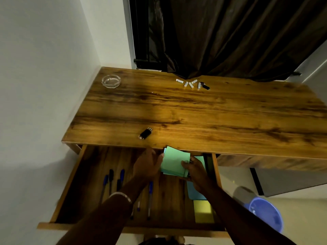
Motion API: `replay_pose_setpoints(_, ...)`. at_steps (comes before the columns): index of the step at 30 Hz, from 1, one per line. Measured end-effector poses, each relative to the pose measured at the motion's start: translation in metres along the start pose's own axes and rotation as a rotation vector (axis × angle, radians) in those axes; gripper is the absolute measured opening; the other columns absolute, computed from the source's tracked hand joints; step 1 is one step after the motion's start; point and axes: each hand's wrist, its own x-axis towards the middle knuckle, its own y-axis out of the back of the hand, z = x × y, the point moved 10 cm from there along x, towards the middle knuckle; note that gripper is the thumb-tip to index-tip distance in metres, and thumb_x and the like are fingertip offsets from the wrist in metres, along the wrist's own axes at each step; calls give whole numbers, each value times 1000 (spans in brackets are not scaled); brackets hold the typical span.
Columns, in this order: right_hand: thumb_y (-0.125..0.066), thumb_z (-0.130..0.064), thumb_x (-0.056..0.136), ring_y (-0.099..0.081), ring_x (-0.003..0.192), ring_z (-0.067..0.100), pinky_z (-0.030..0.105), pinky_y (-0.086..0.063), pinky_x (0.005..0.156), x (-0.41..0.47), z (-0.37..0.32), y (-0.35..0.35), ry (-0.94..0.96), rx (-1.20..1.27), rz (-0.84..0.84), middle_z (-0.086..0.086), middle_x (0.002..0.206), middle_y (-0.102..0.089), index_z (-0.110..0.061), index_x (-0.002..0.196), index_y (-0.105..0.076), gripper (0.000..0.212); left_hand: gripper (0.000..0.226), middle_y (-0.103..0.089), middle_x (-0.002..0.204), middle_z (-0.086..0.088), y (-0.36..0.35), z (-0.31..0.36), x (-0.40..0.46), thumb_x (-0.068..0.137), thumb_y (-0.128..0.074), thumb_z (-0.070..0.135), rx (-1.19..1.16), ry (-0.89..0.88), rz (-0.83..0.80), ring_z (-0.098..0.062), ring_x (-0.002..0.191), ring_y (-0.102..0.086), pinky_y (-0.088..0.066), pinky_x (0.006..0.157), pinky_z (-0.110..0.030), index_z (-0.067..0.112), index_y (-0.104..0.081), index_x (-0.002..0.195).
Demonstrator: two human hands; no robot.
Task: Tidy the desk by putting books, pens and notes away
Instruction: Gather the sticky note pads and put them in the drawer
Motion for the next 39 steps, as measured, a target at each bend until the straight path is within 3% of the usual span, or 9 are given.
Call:
replay_pose_setpoints(4,-58,-12,94,-64,103,28,48,-57,80,0,13,3,-18,-80,17,7,112,-66,-22,107,-62,17,36,-67,108,2,-47,-4,-28,91,-52,51,-470,117,-216,-7,92,-65,-56,77,-27,22,-58,111)
replay_pose_setpoints(7,-59,-12,93,-64,98,23,46,-58,78,-2,22,5,-26,-126,9,4,108,-65,-24,104,-60,16,33,-61,126,-12,-78,-6,-43,96,-53,22,-823,373,-381,-25,111,-61,-52,89,-31,8,-56,126)
replay_pose_setpoints(11,-61,-15,93,-63,92,17,40,-57,73,-5,38,9,-64,-185,-7,4,110,-64,-19,111,-59,19,34,-58,122,-13,-94,-11,-52,96,-51,10,-828,493,-464,-31,111,-57,-50,77,-24,-1,-52,128)
replay_pose_setpoints(18,-68,-12,88,-66,99,24,30,-58,65,-11,51,21,-94,-130,-13,11,115,-67,-6,118,-61,31,13,-67,109,-9,-97,-22,-58,89,-63,16,-813,445,-496,-20,93,-65,-54,87,-38,14,-64,102)
replay_pose_setpoints(23,-63,-12,92,-63,87,18,21,-52,52,-9,53,30,-101,-211,37,12,111,-64,-4,116,-58,27,14,-68,95,-2,-88,-29,-60,94,-56,19,-814,420,-412,-17,88,-65,-56,67,-24,10,-64,101)
replay_pose_setpoints(27,-55,-10,96,-58,101,24,21,-52,50,-2,51,43,-82,-247,119,14,116,-58,-2,122,-52,27,27,-64,111,-9,-67,-42,-54,95,-54,17,-808,450,-223,-26,98,-61,-51,83,-38,0,-59,116)
replay_pose_setpoints(31,-52,-8,96,-56,112,30,45,-58,80,4,62,61,-112,-401,156,15,121,-56,-4,124,-51,28,35,-52,121,-8,-51,-63,-53,99,-46,22,-766,555,-110,-21,99,-53,-46,75,-27,2,-45,128)
replay_pose_setpoints(33,-49,0,96,-56,110,29,36,-58,74,1,72,57,-96,-431,72,15,118,-57,-3,123,-50,28,37,-54,122,-13,-47,-73,-51,100,-44,21,-773,581,-80,-24,100,-56,-47,72,-27,0,-46,130)
replay_pose_setpoints(39,-52,-2,92,-57,102,32,45,-55,80,-4,101,48,-90,-761,-19,24,118,-55,3,119,-54,27,45,-46,140,-17,-52,-77,-57,99,-46,23,-787,644,-120,-35,124,-48,-44,100,-44,7,-38,140)
